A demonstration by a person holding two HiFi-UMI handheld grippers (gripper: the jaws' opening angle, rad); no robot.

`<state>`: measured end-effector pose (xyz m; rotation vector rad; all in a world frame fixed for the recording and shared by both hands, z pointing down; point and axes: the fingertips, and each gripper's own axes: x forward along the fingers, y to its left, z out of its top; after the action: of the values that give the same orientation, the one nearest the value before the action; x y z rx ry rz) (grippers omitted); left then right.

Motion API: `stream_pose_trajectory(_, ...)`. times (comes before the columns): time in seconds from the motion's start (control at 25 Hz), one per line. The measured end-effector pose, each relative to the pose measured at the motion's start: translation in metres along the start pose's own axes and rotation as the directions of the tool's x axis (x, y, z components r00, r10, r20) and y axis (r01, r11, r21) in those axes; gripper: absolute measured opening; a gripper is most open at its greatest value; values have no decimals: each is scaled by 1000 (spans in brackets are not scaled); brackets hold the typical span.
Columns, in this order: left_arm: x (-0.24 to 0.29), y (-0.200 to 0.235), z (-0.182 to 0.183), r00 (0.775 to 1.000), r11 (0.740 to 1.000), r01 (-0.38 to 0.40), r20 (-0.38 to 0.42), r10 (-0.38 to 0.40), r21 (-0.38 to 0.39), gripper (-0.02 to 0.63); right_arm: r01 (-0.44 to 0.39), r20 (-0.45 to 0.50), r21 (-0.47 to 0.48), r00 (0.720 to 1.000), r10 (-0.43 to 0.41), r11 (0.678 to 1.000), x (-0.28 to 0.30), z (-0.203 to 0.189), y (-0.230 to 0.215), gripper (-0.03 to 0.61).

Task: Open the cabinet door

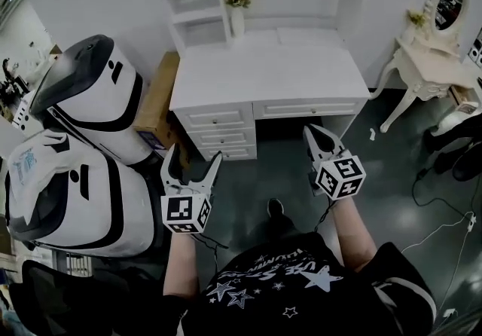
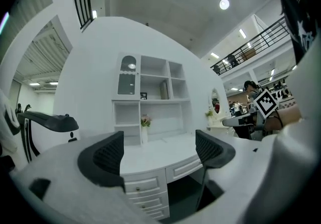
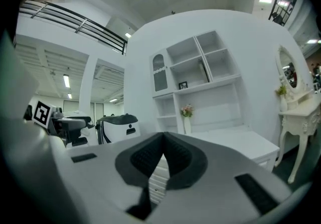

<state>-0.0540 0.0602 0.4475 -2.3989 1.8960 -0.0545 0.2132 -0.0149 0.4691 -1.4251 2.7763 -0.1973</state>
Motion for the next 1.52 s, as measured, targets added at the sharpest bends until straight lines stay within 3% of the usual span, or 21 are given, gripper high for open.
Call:
stream_pose_trajectory(0.4, 144, 33, 11, 999, 999, -48, -17, 48, 10, 446, -25, 26, -11, 999, 25, 1000, 128, 39, -105, 6)
stream_pose_trajectory(0.76, 247, 59, 24, 995, 995, -98, 10, 97, 19, 446, -89, 46, -26, 995, 90, 996, 223, 60, -162, 6)
stream_pose_trajectory(1.16, 289, 87, 28, 993, 993, -115, 7, 114, 36, 446, -121, 96, -47, 988, 125, 992, 276, 88, -175, 6)
stream_pose_trajectory(1.52, 372, 131, 83, 994, 1000, -7, 105, 4, 29, 446, -122, 181, -108, 974, 140, 987, 343, 146, -173, 6)
